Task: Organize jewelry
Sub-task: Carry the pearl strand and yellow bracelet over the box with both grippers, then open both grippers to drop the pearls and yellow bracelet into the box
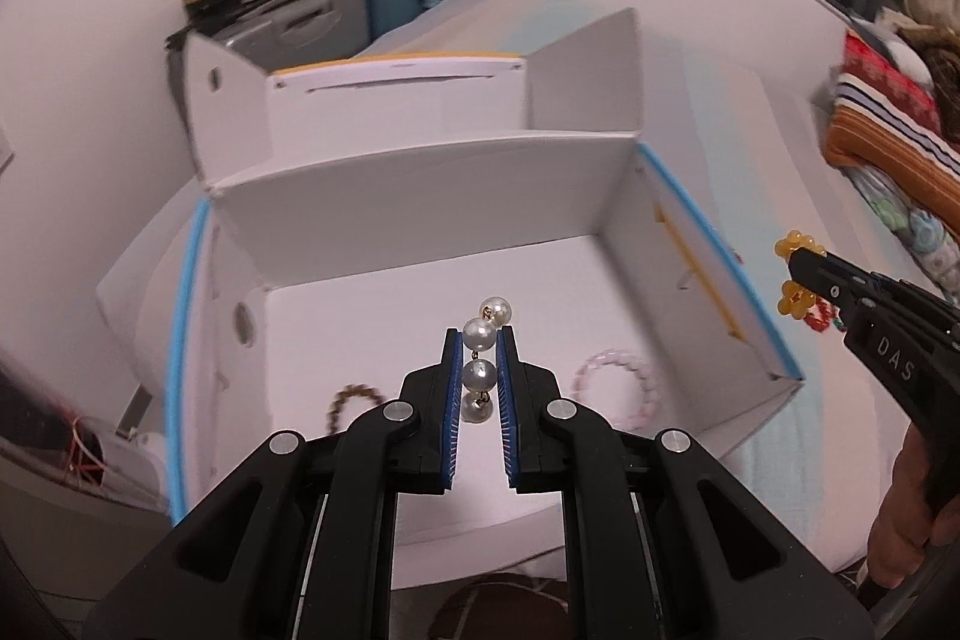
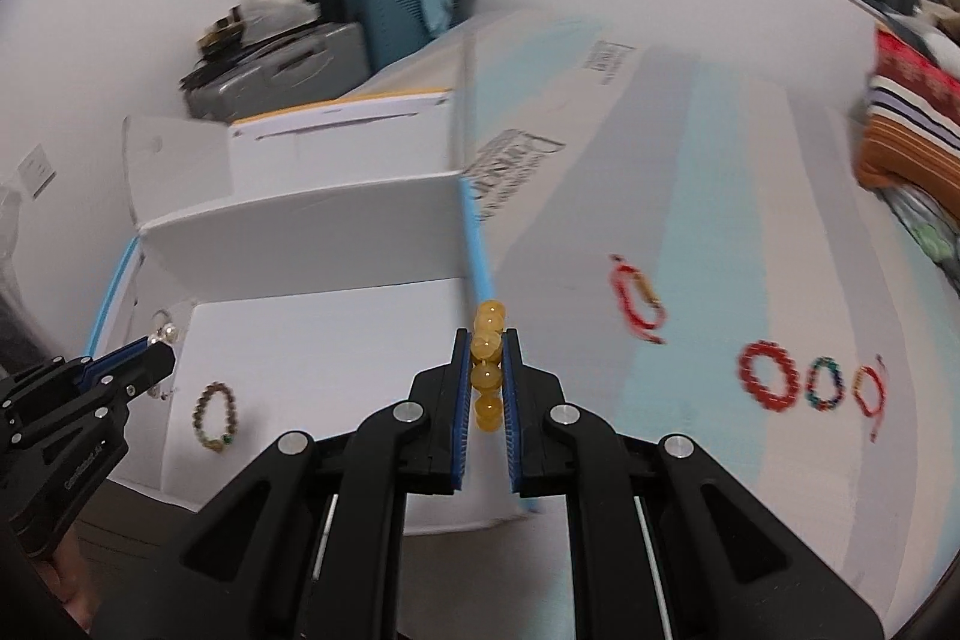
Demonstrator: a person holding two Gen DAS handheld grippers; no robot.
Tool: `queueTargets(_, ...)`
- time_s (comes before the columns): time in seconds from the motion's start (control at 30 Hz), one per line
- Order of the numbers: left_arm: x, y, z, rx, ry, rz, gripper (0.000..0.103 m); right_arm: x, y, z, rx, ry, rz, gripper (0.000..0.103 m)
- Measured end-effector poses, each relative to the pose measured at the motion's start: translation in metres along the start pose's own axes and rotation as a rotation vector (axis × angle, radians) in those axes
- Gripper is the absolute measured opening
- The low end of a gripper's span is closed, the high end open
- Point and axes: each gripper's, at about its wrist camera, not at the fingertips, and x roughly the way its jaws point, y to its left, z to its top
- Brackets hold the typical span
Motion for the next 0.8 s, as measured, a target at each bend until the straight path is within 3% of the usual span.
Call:
queueTargets(0.3, 0.029, 0.041, -0.008, -0.056, 0.079, 0.046, 0.011, 0.047, 0.048, -0.007, -0.054, 0.115, 0.063, 0.009)
queueTargets(0.6, 0.064, 0.046, -0.015, -0.064, 0.181, 0.054, 0.011, 0.094, 0.068, -0.02, -0.066, 0.253, 0.069, 0.009)
queueTargets(0.8, 0.071, 0.045, -0.018, -0.055, 0.202, 0.056, 0.011, 0.111, 0.072, -0.028, -0.066, 0.319, 0.043, 0.009)
